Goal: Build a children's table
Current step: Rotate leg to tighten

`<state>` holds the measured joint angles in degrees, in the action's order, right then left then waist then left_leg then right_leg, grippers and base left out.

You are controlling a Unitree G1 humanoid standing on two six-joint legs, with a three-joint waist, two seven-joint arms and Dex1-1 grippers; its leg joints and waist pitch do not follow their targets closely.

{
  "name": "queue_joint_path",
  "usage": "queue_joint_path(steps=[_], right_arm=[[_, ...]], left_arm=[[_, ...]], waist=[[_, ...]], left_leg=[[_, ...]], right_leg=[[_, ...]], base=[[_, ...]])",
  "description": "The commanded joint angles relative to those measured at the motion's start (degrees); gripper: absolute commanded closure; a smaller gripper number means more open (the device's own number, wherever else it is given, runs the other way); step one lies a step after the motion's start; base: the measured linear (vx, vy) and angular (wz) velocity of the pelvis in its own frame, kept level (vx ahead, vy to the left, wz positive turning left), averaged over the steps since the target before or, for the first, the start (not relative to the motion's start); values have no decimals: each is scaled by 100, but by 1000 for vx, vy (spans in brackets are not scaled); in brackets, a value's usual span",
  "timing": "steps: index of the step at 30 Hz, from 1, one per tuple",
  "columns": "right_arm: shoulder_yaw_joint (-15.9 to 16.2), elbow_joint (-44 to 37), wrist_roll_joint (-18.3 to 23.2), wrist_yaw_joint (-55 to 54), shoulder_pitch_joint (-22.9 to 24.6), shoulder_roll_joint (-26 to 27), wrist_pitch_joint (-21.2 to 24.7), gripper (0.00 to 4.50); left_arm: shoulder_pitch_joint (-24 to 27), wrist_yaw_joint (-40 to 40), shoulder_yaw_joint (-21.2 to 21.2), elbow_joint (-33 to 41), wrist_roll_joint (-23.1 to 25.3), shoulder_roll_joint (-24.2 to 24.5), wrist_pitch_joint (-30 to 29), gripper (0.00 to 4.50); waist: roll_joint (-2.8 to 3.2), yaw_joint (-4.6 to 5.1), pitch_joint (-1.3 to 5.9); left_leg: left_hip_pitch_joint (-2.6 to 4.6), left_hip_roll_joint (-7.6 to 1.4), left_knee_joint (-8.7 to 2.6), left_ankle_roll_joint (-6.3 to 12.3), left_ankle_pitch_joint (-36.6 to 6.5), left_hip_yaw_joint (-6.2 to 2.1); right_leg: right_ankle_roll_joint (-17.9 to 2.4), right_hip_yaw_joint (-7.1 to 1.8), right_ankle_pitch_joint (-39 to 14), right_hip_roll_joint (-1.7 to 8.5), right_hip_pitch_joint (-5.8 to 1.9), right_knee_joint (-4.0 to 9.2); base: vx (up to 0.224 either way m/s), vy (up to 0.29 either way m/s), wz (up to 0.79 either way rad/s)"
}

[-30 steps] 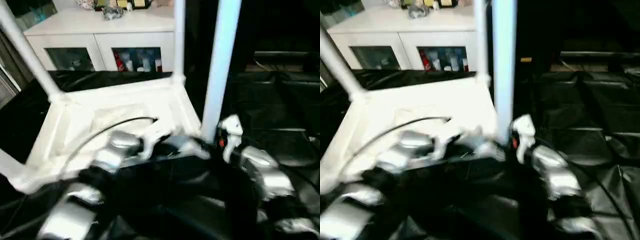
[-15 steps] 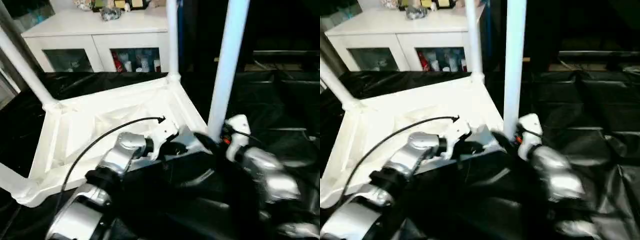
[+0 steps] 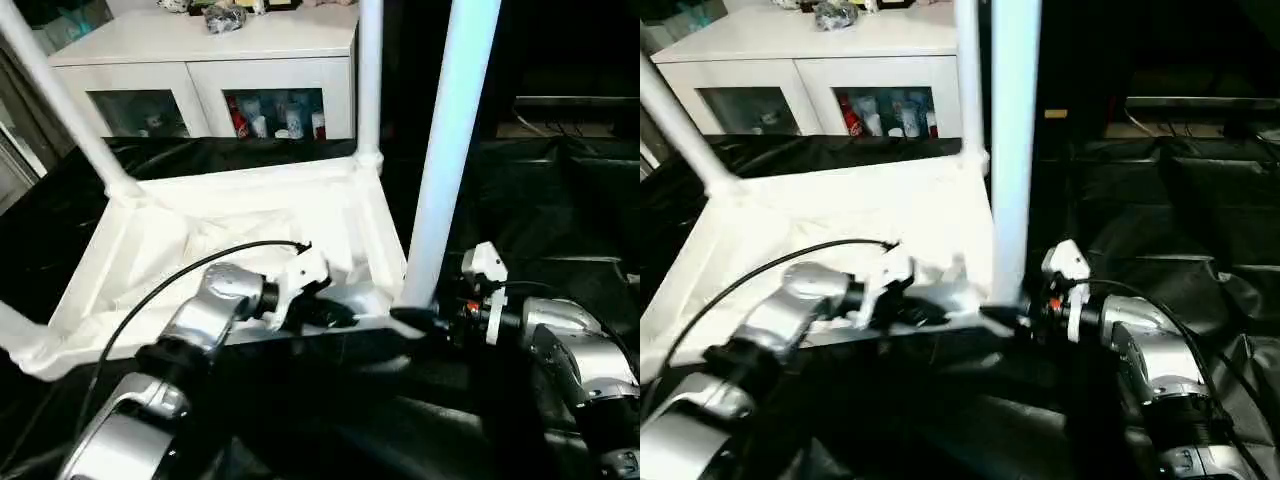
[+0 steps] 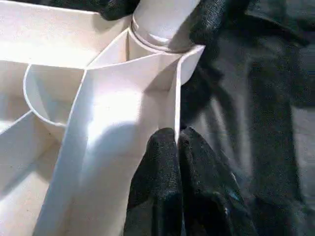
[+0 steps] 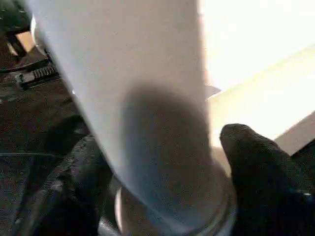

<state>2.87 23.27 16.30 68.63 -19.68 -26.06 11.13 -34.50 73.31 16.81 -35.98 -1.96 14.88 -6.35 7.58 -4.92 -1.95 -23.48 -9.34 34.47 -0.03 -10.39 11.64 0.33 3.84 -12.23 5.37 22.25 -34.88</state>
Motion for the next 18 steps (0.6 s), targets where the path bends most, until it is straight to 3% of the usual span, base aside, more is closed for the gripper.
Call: queue_joint_path(steps=[1,6,12,14,15,16,17,18], right_arm=[[99,-25,3,25,-18,15,38,128],[120,32,16,53,-25,94,1,171],[81,-49,-15,-334,88,264,123,190],[35,117,-266,-953,75,452,-41,192],[-68,522,-650,-2098,-37,783,-227,194],[-105,657,-758,-2480,-76,899,-257,195],[-105,657,-758,-2480,-76,899,-257,196],[-128,756,-869,-3010,-80,1155,-243,197]], left_arm=[[1,129,47,165,-94,66,-49,450],[19,194,42,193,-71,91,-66,450],[-37,-307,-9,85,61,5,-36,450],[-150,-847,-105,-120,173,-135,-133,450],[-320,-1569,-280,-416,240,-376,-142,450],[-378,-1814,-339,-515,259,-461,-119,450],[-378,-1814,-339,-515,259,-461,-119,450],[-494,-2300,-401,-699,323,-646,-116,450]], waist=[[-141,-5,341],[-151,-10,363],[-148,-6,352],[-142,14,328],[-124,16,320],[-120,76,276],[-138,97,268],[-165,137,270]], left_leg=[[175,-451,-416,585,-1121,-227],[158,-429,-375,693,-834,-220],[164,-431,-381,683,-931,-223],[176,-435,-404,585,-1058,-222],[195,-425,-414,470,-1181,-222],[206,-397,-446,235,-1424,-222],[220,-392,-469,126,-1608,-236],[220,-385,-493,19,-1767,-265]], right_leg=[[-1489,-221,-646,414,-194,389],[-1528,-214,-261,423,-211,354],[-1507,-210,-455,413,-209,370],[-1481,-218,-628,405,-182,395],[-1446,-224,-858,420,-178,421],[-1412,-228,-1241,414,-142,466],[-1352,-221,-1512,424,-164,491],[-1213,-215,-1834,431,-200,513]], base=[[0,0,0],[0,0,0],[0,0,0],[0,0,0],[0,0,0],[0,0,0],[0,0,0],[0,0,0]])
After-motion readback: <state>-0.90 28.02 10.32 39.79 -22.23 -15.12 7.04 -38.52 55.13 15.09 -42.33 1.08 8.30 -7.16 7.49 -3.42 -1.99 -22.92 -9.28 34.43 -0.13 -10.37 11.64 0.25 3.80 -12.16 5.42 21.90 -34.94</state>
